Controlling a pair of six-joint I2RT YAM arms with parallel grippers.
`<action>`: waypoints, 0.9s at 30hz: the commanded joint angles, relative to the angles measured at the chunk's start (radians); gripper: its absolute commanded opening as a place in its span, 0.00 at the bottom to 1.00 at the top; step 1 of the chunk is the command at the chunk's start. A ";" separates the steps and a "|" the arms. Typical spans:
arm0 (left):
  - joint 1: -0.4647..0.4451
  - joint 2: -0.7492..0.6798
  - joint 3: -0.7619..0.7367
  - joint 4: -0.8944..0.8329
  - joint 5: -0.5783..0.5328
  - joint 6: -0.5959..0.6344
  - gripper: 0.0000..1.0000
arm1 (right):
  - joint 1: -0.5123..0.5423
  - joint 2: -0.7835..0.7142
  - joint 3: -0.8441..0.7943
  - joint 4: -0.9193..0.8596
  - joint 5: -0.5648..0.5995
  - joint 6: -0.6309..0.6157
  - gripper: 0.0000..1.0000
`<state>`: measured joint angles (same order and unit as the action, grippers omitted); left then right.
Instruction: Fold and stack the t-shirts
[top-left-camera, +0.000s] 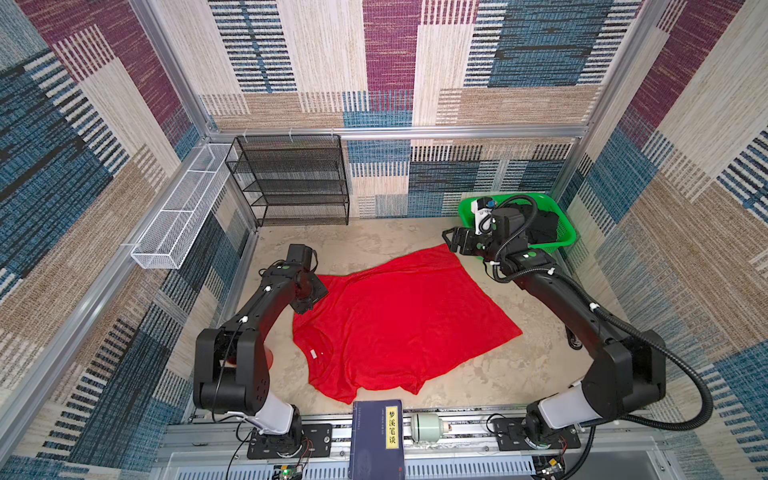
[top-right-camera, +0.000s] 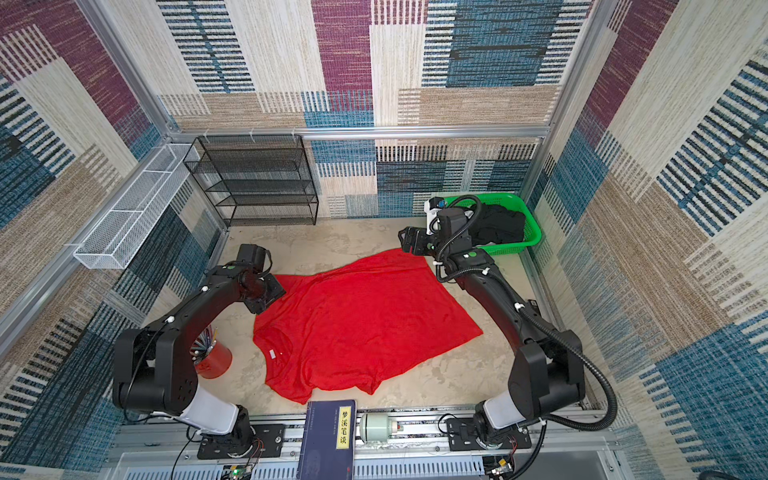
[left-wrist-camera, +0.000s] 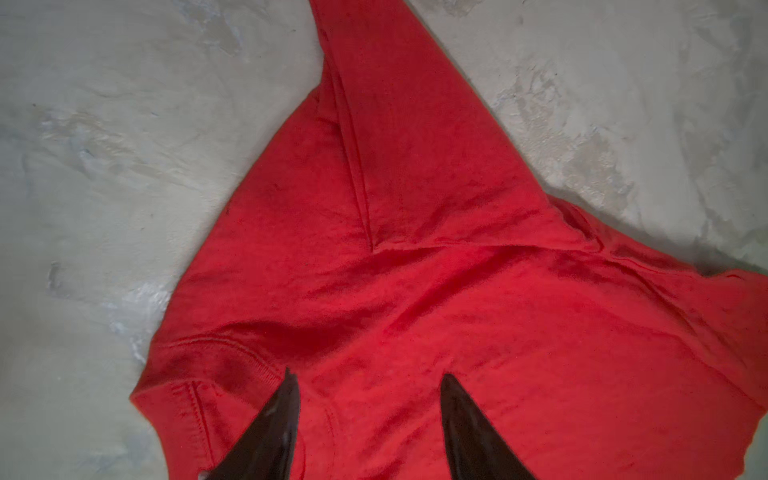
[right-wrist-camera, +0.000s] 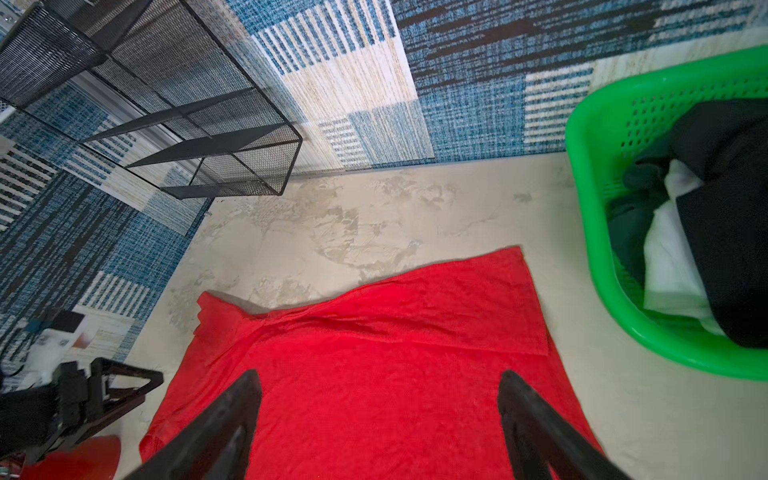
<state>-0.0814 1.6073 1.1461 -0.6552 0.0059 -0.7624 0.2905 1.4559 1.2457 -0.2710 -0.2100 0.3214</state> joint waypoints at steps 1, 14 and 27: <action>0.000 0.062 0.036 0.031 0.006 0.024 0.55 | 0.001 -0.050 -0.038 0.009 -0.022 0.036 0.90; 0.017 0.243 0.071 0.152 0.032 -0.002 0.47 | 0.001 -0.085 -0.053 -0.049 -0.005 0.062 0.90; 0.019 0.274 0.174 0.106 0.033 0.011 0.00 | 0.001 -0.013 -0.010 -0.026 -0.029 0.058 0.91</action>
<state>-0.0654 1.8835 1.2915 -0.5186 0.0544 -0.7628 0.2913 1.4326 1.2243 -0.3332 -0.2260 0.3691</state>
